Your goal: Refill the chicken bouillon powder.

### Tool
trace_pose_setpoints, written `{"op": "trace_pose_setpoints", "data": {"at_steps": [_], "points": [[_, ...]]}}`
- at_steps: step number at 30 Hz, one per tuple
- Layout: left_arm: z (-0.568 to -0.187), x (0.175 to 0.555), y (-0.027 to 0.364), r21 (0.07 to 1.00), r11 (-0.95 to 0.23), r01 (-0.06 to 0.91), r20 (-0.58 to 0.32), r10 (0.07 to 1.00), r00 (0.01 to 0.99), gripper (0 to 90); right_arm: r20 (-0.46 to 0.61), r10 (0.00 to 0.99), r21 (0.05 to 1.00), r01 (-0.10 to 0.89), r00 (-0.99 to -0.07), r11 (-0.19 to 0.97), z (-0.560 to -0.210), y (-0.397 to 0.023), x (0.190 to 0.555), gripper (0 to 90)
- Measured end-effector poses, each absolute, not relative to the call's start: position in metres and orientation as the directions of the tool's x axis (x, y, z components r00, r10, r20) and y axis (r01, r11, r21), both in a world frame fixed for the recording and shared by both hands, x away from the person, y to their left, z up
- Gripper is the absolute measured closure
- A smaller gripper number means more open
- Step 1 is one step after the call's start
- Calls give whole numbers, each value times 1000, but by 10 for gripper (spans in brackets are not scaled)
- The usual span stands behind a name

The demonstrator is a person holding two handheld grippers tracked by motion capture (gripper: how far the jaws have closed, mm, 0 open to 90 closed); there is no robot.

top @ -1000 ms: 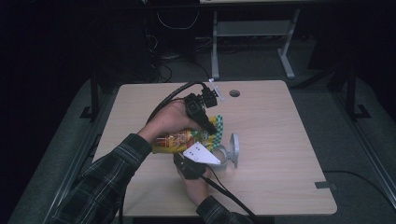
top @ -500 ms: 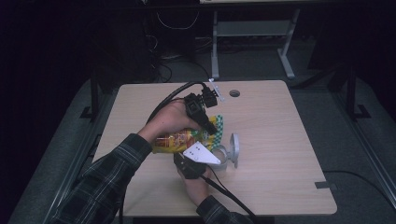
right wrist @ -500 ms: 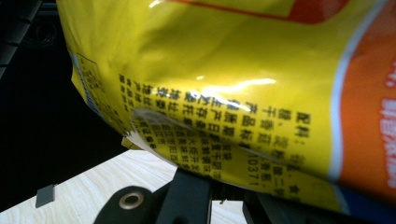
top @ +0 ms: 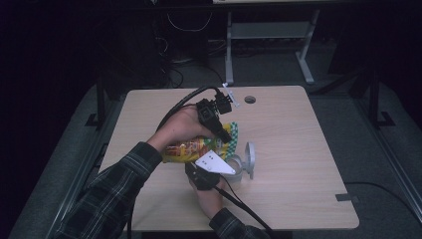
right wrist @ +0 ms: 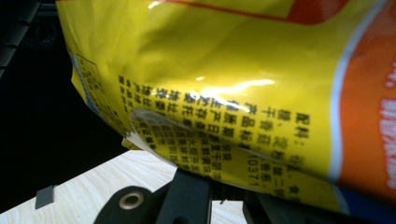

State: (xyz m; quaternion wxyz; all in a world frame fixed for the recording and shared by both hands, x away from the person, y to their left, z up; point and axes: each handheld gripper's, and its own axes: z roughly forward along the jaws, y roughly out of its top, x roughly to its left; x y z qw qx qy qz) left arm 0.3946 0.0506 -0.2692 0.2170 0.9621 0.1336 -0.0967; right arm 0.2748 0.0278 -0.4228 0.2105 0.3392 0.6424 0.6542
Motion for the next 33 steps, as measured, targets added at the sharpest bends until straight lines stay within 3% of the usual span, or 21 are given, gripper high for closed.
{"op": "trace_pose_setpoints", "data": {"at_steps": [33], "points": [[-267,397,37,366,-883,296,-242,216,946,900,203,716,978,170,-668,-119,-420,21,277,900]]}}
